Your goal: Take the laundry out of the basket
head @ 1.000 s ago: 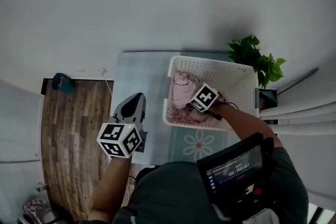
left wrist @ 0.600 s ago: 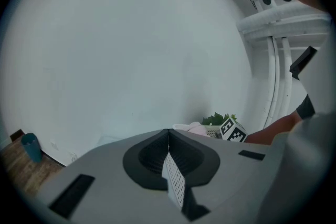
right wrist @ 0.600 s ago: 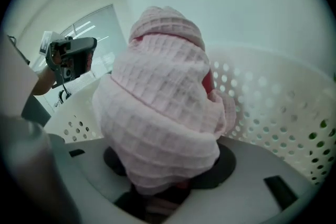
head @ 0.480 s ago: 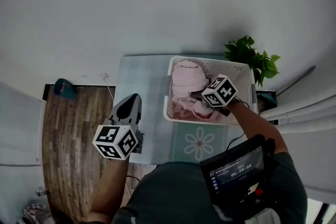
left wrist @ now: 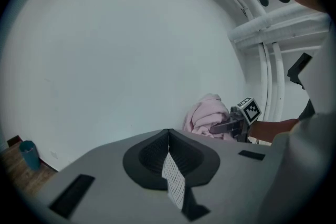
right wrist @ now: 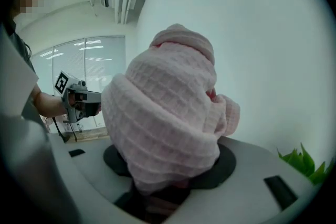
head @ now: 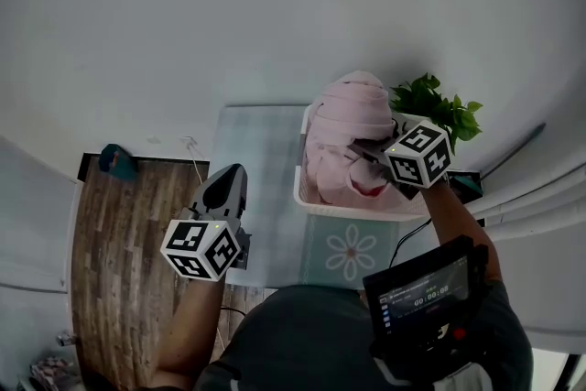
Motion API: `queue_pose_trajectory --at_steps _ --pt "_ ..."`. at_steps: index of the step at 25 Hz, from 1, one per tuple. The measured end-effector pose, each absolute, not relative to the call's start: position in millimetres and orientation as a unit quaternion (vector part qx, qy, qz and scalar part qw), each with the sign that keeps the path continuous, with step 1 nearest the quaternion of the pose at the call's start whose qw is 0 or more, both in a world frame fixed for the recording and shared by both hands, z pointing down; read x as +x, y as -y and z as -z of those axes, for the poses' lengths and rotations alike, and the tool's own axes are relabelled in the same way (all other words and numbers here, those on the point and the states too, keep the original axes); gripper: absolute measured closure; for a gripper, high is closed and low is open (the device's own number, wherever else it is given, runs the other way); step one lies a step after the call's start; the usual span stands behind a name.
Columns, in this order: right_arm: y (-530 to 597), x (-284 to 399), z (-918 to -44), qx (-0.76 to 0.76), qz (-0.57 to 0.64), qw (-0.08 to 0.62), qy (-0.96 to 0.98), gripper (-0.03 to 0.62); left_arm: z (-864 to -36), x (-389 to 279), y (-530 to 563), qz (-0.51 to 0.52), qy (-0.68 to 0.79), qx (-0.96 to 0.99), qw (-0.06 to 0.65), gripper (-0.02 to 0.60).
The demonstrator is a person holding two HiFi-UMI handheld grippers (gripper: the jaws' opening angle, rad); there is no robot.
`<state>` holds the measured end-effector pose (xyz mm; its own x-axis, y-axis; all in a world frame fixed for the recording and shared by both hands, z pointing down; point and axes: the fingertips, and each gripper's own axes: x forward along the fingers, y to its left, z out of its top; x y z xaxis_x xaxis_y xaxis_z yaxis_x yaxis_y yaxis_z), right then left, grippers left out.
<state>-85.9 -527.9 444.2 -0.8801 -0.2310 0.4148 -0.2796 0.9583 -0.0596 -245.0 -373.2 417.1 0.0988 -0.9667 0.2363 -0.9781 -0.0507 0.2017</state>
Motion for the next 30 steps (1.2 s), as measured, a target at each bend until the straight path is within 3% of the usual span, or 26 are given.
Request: queue_pose_trajectory --at_steps 19,25,30 --pt "489 -89 -235 0.141 0.033 0.026 0.989 0.349 -385 -258 324 0.018 0.691 0.714 0.113 0.571" --pt "384 -155 -71 0.107 0.096 -0.008 0.990 0.349 -294 -309 232 0.059 0.707 0.698 0.096 0.572" --pt "348 -182 -28 0.048 0.122 -0.042 0.990 0.347 -292 -320 196 0.068 0.741 0.665 0.071 0.571"
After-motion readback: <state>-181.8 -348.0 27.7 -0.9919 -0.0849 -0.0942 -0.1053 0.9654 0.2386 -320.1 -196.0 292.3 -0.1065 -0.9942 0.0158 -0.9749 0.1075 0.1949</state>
